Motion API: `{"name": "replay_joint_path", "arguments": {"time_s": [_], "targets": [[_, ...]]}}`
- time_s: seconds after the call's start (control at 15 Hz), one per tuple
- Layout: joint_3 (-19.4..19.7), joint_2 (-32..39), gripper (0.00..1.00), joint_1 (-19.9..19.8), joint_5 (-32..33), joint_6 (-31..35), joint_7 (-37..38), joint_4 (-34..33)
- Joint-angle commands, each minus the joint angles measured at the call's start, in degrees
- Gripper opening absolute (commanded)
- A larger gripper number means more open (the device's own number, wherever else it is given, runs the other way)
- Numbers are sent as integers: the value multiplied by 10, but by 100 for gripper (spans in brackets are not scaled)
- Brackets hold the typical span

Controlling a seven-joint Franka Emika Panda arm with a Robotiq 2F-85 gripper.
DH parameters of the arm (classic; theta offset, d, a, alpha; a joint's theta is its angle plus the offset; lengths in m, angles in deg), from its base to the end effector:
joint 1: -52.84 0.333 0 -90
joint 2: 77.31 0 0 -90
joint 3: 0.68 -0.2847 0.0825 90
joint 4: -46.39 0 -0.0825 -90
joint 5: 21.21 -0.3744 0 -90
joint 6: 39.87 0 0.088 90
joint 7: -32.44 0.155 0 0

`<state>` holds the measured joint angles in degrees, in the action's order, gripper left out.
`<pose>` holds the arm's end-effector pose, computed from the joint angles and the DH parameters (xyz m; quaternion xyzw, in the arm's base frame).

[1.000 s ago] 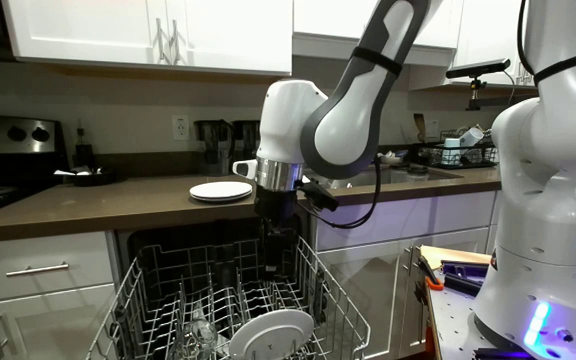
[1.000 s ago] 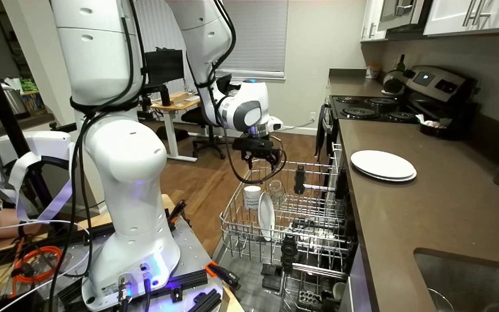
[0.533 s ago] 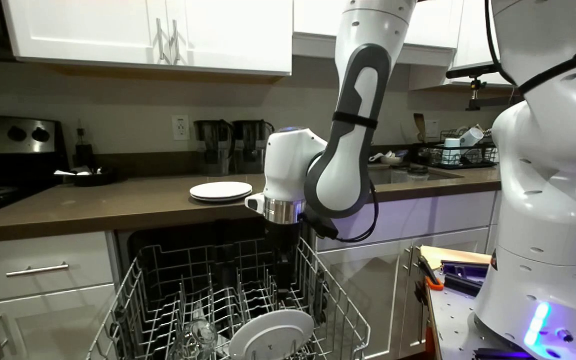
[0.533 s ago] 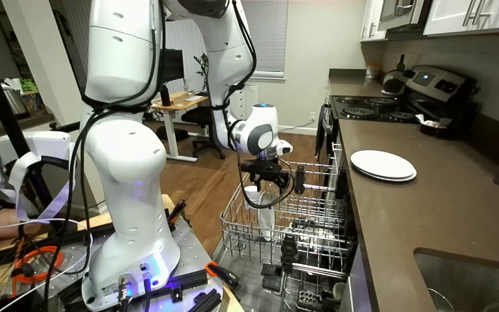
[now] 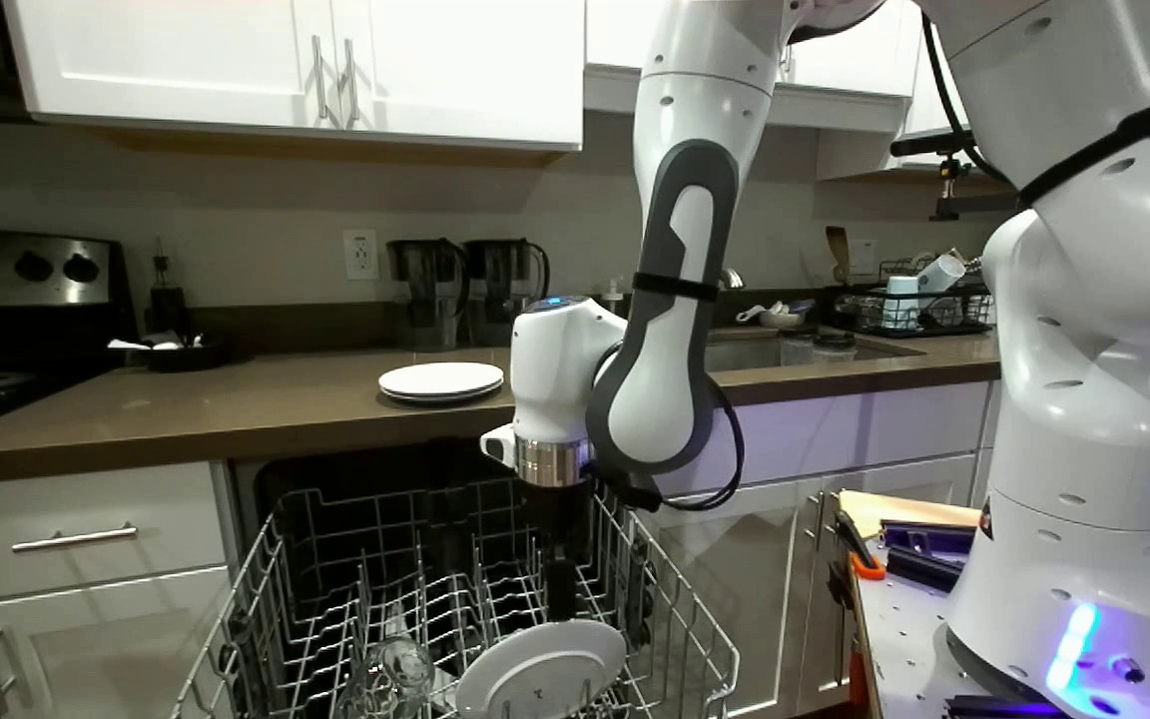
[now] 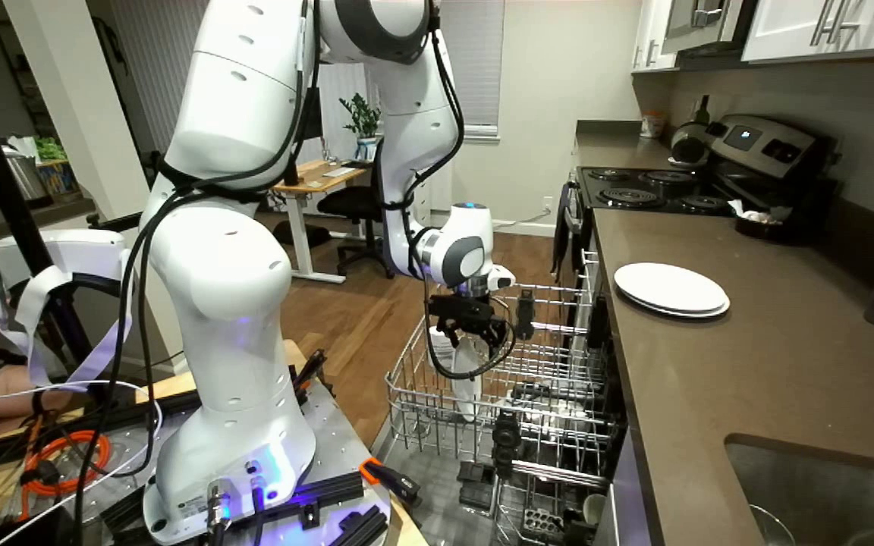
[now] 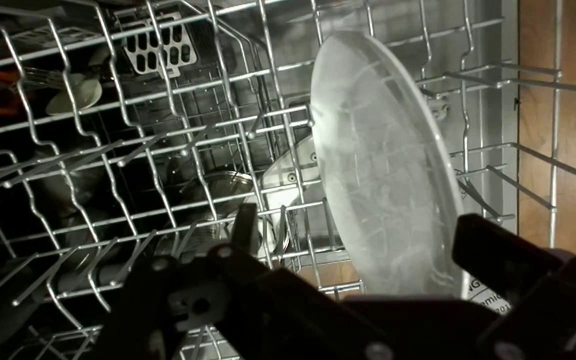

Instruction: Move the white plate in the dishwasher to the left side

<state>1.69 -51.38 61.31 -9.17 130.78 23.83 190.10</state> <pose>0.4331 0.0558 0.0458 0.9723 0.2319 0.0075 0.0271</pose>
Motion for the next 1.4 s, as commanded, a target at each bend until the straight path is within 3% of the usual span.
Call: {"name": "replay_joint_path", "arguments": {"time_s": [0.0, 0.53, 0.87, 1.33], "targets": [[-13, 23, 100, -4, -5, -12, 13, -19], [43, -59, 100, 51, 30, -12, 35, -5], [17, -55, 100, 35, 22, -52, 30, -7], [-53, -54, 100, -9, -20, -177, 0, -8]]}}
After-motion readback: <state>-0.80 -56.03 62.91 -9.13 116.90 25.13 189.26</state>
